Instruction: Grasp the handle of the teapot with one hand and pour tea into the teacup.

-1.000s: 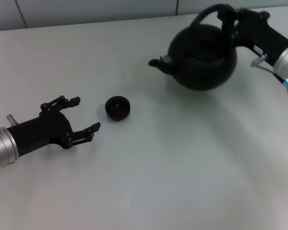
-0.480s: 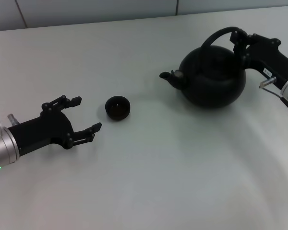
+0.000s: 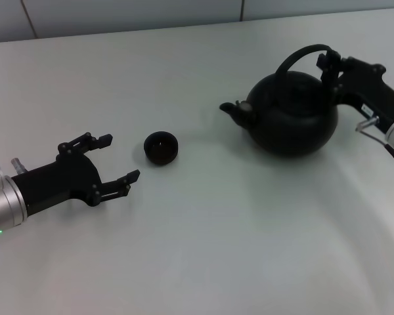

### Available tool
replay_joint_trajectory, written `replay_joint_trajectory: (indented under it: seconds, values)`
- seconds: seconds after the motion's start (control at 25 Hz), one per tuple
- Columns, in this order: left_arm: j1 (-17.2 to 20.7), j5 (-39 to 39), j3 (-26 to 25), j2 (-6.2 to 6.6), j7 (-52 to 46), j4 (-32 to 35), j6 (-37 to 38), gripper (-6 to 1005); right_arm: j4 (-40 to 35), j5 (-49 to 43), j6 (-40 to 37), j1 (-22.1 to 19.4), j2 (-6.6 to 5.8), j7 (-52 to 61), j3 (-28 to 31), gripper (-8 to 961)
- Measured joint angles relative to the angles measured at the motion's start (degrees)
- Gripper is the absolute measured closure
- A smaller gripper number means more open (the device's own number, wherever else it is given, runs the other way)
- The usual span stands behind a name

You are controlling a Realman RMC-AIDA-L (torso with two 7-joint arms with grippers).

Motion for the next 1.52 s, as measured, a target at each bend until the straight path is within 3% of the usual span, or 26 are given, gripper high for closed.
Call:
replay_joint_trajectory:
  seconds: [0.24,0.6,0.88,1.04,1.08,1.2,1.24,1.52]
  values:
    - [-0.01,0.0,0.0,0.0,-0.12,0.07,0.01,139,0.03,0.0,-2.93,-1.19,0.05,0.0,0.04,816]
    - [0.27,0.0,0.0,0.05,-0.47,0.86,-0.01,139,0.15,-0.05,-8.23,-4.69,0.0,0.0,0.73,461]
    - [2.05,-0.17,-0.01,0.09,-0.57,2.72,0.0,140,-0.59,-1.63,-21.27,-11.65,-0.35,3.21,-0.43,184]
    - [2.99,-0.17,0.01,0.09,-0.63,3.7,0.07,140,-5.63,-11.09,-29.51,-14.31,-0.89,6.64,-4.0,156]
    - [3.13,-0.16,0.01,0.09,-0.88,3.82,0.3,140,-9.1,-18.03,-30.65,-13.9,-0.8,9.35,-5.09,148]
    - [3.15,-0.01,-0.01,0.1,-1.28,3.85,0.82,140,-11.44,-23.33,-29.25,-12.51,-0.49,12.62,-5.32,127]
    - [3.14,0.04,0.05,0.09,-1.38,3.84,1.09,140,-11.94,-26.73,-26.59,-10.33,-0.28,14.27,-5.35,120]
    - [3.38,0.21,2.55,0.15,-2.0,3.86,1.51,140,-10.85,-28.58,-19.66,-5.17,0.08,14.28,-6.04,119]
